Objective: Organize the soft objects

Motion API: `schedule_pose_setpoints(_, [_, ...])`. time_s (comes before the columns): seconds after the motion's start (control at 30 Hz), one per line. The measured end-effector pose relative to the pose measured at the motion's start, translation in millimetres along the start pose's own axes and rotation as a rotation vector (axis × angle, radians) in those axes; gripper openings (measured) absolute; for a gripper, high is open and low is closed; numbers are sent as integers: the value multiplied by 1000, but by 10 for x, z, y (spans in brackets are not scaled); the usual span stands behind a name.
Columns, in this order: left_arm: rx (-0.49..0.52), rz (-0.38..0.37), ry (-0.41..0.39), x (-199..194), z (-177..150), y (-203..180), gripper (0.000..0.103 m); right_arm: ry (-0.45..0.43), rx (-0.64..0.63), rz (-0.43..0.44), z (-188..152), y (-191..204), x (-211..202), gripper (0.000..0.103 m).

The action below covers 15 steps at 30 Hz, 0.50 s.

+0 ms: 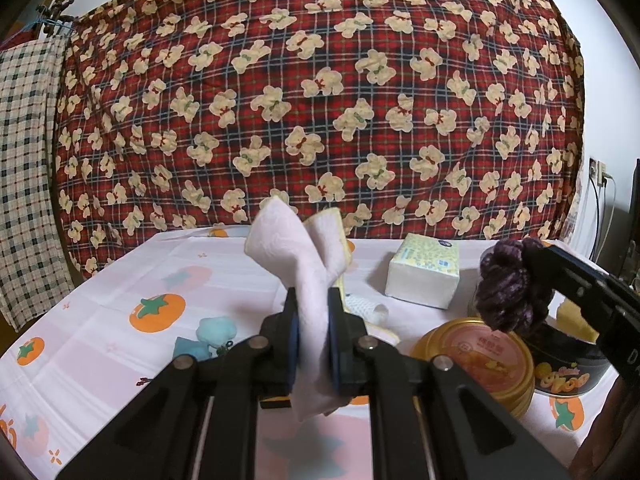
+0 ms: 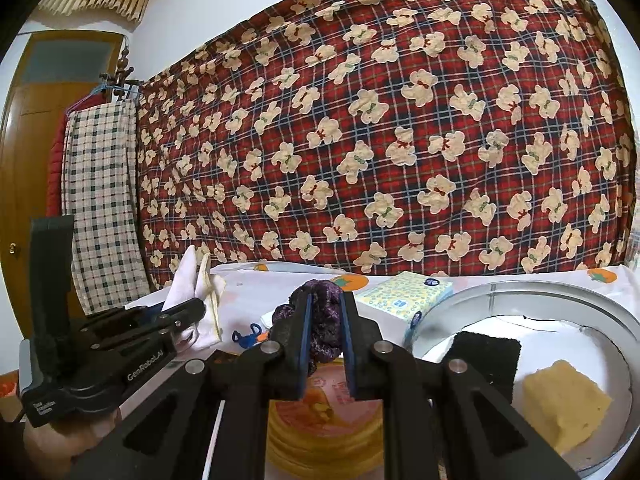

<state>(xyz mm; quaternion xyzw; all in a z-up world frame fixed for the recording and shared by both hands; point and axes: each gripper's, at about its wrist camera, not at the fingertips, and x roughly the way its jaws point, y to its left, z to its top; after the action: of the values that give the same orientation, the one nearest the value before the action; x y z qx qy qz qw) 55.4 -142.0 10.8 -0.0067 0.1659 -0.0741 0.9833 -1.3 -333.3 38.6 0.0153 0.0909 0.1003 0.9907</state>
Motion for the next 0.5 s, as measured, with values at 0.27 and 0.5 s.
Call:
schedule_pose_setpoints(0.27, [1,24,-10,-22,9,-12,11,-26,3,-17,10,-39,-55,15])
schedule_pose_setpoints(0.5, [25,10,-25,-41,10,-133,11,-60,3,-33,22,-78,-136,15])
